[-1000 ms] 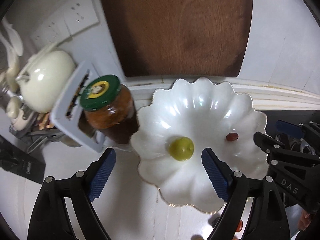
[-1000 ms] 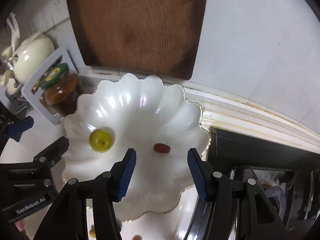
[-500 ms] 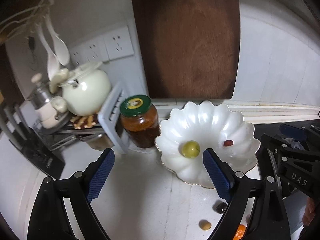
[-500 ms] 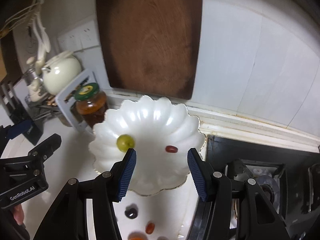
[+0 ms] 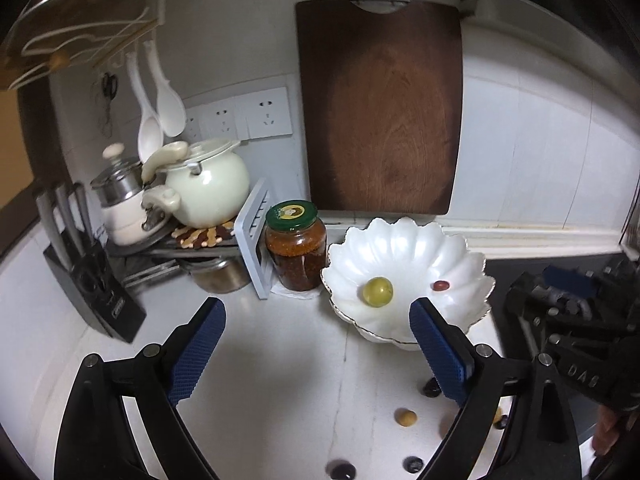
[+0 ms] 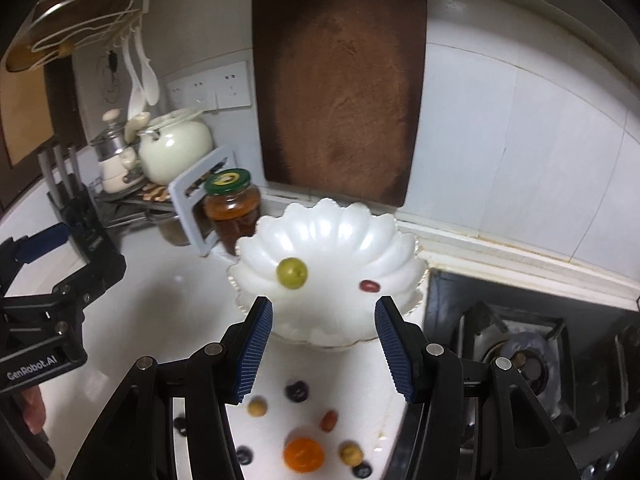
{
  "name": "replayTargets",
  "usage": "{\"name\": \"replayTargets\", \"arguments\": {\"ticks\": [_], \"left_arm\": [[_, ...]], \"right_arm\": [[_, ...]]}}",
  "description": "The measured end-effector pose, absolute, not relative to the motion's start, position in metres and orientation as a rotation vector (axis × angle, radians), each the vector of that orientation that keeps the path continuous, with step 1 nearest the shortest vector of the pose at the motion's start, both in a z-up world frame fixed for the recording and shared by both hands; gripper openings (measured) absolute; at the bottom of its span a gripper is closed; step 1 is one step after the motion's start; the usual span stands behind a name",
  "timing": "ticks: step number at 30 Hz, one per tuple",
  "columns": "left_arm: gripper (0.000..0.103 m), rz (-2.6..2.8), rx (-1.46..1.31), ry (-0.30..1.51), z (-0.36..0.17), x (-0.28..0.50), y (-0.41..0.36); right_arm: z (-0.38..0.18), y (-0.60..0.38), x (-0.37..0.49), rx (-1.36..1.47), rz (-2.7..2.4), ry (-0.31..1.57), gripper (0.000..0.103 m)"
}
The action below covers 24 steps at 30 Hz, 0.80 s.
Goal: Organize fruits
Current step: 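Move both tools back toward the remaining fruits on the counter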
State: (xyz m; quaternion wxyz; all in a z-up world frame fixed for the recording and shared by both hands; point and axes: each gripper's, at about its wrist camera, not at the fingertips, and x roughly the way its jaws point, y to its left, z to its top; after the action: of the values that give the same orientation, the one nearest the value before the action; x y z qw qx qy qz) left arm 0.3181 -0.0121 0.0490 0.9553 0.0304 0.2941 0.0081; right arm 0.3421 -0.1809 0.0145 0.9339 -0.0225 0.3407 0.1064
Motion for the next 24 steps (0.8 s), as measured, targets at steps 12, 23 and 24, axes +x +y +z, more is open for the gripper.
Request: {"name": "replayTargets", "arguments": {"ticks": [12, 23, 24], "left_arm": [[0.097, 0.036, 0.077, 0.537, 0.050, 0.266, -0.005], [0.097, 0.032, 0.073, 0.554, 0.022, 0.239, -0.001], [0.097, 0.032, 0.073, 0.555, 0.019, 0.237, -0.001]], "right_arm": [[0.015, -0.177, 0.297, -0.039, 0.232, 0.614, 0.055], [-0.002, -0.176, 0.272, -0.090, 0.196, 0.594, 0.055], [-0.004, -0.176, 0.271, -0.091, 0.198, 0.595, 0.055]]}}
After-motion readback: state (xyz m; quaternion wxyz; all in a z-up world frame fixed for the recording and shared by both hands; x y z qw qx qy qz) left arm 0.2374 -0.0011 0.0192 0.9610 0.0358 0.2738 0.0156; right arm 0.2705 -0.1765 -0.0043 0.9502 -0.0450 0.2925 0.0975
